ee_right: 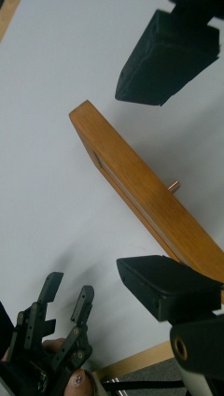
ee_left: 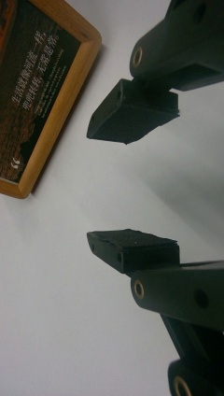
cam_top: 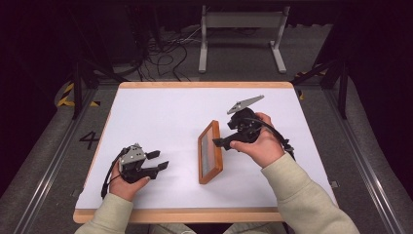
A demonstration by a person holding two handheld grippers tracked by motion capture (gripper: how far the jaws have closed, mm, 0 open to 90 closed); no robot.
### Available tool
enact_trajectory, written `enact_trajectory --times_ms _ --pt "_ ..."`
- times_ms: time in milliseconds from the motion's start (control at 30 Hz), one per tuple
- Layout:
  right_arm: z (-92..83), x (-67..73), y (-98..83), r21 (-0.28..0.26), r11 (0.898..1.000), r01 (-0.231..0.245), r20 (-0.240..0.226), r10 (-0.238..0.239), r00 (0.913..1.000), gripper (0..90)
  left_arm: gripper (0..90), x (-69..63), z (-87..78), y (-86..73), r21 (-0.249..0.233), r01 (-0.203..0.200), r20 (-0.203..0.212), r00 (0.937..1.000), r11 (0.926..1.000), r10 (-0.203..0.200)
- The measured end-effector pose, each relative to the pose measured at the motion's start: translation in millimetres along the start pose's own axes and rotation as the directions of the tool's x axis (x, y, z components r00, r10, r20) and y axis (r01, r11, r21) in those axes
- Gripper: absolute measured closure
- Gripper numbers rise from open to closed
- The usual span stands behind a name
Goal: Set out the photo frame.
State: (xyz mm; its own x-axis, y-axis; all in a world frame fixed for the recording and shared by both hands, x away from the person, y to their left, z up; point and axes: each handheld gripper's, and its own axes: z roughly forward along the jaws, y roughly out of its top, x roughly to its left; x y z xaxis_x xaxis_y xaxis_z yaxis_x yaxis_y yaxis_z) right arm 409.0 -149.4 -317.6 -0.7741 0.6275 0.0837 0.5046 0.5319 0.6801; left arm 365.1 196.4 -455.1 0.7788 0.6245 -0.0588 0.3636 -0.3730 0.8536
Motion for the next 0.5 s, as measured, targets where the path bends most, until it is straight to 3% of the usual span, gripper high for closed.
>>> enact_trajectory --times_ms 100,200,300,500 --pt "7.9 3.0 1.8 0.019 1.0 -0.017 0.002 0.017 0.9998 12.4 44.9 0.4 0.0 -0.2 0.003 0.002 -0.001 1.0 1.0 -0.002" --pt "17.6 3.4 2.6 0.03 0.998 -0.047 0.035 0.046 0.9983 10.7 44.8 0.2 0.1 -0.3 0.001 0.001 0.003 1.0 1.0 -0.001" --pt "23.2 2.7 2.1 0.036 0.997 -0.067 0.027 0.066 0.9974 11.2 44.9 0.0 0.0 -0.3 0.0 -0.002 0.002 1.0 1.0 0.002" --pt "43.4 1.0 -4.0 0.096 0.991 -0.098 0.021 0.096 0.9952 11.0 45.0 0.2 0.3 -0.3 0.003 -0.005 0.003 1.0 1.0 0.005"
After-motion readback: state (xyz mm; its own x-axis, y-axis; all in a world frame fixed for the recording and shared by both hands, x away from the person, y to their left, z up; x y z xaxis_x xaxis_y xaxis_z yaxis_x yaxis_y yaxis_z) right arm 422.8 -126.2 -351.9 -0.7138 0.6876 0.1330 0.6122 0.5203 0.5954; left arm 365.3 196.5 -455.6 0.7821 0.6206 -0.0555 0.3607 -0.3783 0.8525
